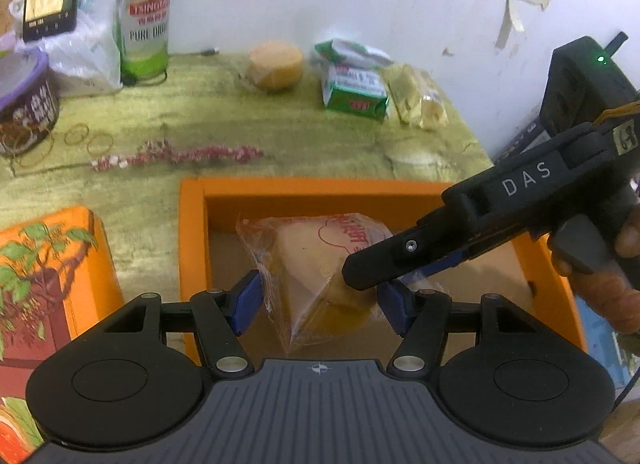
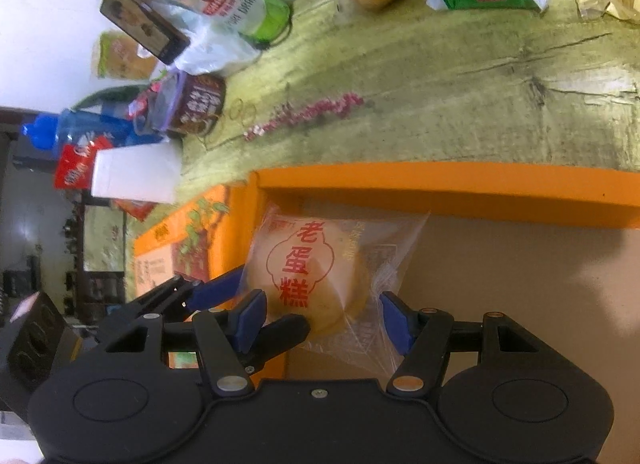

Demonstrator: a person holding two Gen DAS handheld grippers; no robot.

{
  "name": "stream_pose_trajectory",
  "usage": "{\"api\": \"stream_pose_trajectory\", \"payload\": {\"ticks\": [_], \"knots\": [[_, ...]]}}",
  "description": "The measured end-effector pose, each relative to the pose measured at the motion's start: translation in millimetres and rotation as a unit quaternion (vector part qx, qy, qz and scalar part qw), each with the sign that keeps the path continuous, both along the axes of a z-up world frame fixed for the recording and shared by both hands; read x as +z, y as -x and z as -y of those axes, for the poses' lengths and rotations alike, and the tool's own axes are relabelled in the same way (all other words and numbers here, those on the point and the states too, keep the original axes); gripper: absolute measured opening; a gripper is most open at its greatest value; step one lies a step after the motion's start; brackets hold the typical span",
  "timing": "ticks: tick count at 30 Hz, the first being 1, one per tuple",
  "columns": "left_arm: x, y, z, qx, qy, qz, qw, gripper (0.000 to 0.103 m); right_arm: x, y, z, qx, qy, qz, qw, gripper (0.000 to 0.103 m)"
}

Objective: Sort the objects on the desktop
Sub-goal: 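Lower the cake into the orange tray and open the left tool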

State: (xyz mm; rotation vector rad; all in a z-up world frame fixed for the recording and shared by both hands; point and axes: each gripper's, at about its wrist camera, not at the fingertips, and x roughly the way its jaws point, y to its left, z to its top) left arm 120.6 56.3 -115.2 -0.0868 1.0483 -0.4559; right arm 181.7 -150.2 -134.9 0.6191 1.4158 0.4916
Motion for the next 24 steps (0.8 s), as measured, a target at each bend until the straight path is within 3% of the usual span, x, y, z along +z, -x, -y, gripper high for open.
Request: {"api": "stream_pose_trajectory", "payload": {"ticks": [14, 19, 24], "knots": [[-22, 3, 15, -0.032, -0.08, 0.02, 0.9961, 0.065, -22, 1, -15, 0.03, 0.044, 0.025, 0.998, 0.061], [-20, 8, 21, -0.046, -0.107, 0.035, 0.9926, 0.076, -24, 4, -9, 0.018, 0.039, 0.024, 0.999, 0.061], [-12, 13, 19, -0.05, -0.108, 0.045, 0.9919, 0.077, -15, 11, 2, 0.004, 0.041, 0.031, 0.999, 0.062]]}}
